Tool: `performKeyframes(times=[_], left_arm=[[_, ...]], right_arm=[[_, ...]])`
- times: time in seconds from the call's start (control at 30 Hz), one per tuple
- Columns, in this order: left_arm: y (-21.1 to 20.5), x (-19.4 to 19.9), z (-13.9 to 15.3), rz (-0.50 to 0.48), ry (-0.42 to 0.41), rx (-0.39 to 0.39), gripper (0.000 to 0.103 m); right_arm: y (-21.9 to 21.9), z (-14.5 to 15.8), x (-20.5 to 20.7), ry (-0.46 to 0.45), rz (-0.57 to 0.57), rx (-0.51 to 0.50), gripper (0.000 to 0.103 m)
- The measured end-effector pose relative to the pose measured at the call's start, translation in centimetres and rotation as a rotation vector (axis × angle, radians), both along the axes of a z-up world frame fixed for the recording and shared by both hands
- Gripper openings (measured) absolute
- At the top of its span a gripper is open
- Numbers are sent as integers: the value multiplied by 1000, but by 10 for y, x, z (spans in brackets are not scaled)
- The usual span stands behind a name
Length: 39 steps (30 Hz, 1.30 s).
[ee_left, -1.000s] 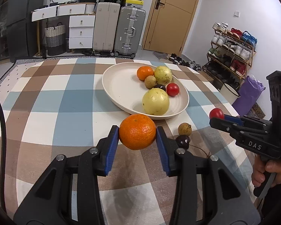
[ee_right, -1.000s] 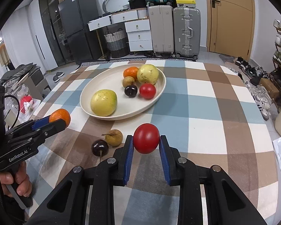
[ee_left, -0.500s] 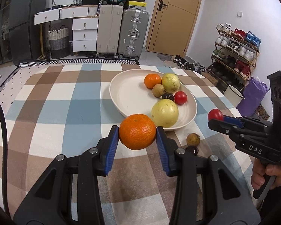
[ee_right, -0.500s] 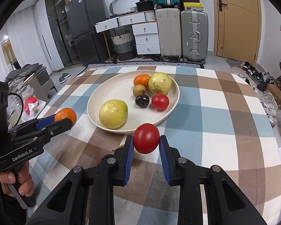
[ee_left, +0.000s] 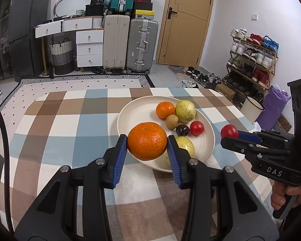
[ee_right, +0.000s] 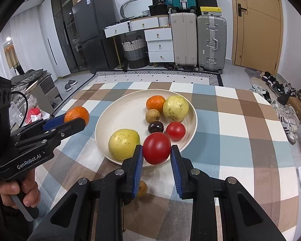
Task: Organize fruits
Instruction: 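Lift and carry the tomato and mandarin over the cream plate with both grippers, then open both grippers to drop the tomato and mandarin onto the plate, then move the left gripper to the dark cherry while the right moves toward a small brown pear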
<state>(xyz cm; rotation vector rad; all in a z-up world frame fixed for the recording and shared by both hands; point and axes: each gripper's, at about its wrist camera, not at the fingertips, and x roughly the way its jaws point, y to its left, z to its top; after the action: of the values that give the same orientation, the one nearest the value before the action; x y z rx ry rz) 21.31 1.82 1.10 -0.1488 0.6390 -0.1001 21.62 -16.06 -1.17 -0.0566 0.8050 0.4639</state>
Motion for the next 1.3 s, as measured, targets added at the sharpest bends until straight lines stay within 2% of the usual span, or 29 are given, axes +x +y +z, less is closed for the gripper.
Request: performKeyframes(times=[0.23, 0.57, 0.8, 0.83, 0.93, 1.03, 1.1, 1.17, 1.2, 1.27, 1.3], left_arm=[[-4, 17, -4, -13, -12, 6, 37], [-6, 30, -22, -12, 17, 37, 37], [-1, 35, -30, -2, 37, 20, 38], [-1, 35, -30, -2, 40, 21, 38], [-1, 33, -28, 0, 23, 27, 38], [-1, 30, -24, -15, 19, 15, 41], [0, 26, -23, -12, 20, 15, 52], [1, 19, -21, -1, 14, 14, 66], [2, 15, -20, 4, 12, 13, 70], [3, 8, -17, 25, 5, 25, 84], [3, 4, -15, 37, 1, 36, 85]], right_arm=[[2, -2, 11, 12, -20, 16, 28], [15, -25, 25, 64, -35, 18, 28], [25, -34, 31, 75, -46, 4, 28], [26, -34, 31, 70, -42, -4, 30], [25, -31, 27, 46, -44, -8, 45], [17, -28, 22, 37, -54, 6, 50], [11, -27, 20, 34, -68, 0, 60], [3, -25, 16, 28, -77, 0, 77], [0, -24, 14, 21, -82, 1, 79], [-6, -22, 9, 9, -90, -1, 88], [-10, -21, 7, 8, -98, -7, 89]])
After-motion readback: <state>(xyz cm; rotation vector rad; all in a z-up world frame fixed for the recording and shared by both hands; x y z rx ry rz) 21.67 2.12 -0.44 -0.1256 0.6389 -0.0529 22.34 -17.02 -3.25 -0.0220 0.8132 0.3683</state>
